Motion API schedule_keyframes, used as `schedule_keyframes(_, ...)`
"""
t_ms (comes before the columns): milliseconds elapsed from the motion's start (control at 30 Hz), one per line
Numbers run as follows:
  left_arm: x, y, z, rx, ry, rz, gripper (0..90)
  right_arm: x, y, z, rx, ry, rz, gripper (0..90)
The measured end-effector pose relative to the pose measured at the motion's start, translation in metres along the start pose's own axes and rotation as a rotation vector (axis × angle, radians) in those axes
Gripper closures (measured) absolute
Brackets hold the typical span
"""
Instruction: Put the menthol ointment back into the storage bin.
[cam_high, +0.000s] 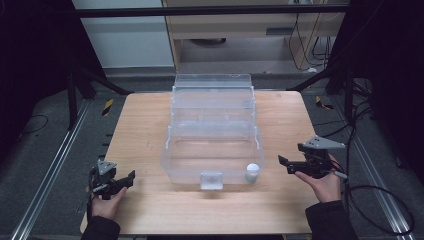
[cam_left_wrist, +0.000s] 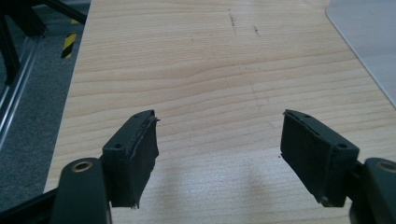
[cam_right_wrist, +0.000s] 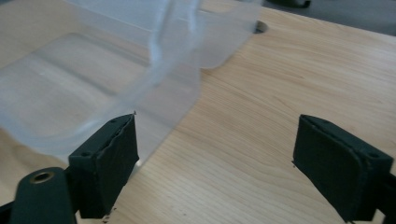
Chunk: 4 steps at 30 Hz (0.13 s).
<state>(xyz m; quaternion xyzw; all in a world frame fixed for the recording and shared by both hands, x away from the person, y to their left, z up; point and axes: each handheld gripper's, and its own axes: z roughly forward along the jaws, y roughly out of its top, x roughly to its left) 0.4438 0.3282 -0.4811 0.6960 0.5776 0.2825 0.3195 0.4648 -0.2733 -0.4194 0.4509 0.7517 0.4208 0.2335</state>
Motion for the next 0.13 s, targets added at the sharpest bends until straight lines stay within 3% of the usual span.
schedule_keyframes(133,0.002,0.0,0.002,-0.001,0.006,-0.004,24.2,-0.01,-0.02,0.006,0.024,-0.024,0.05,11.6)
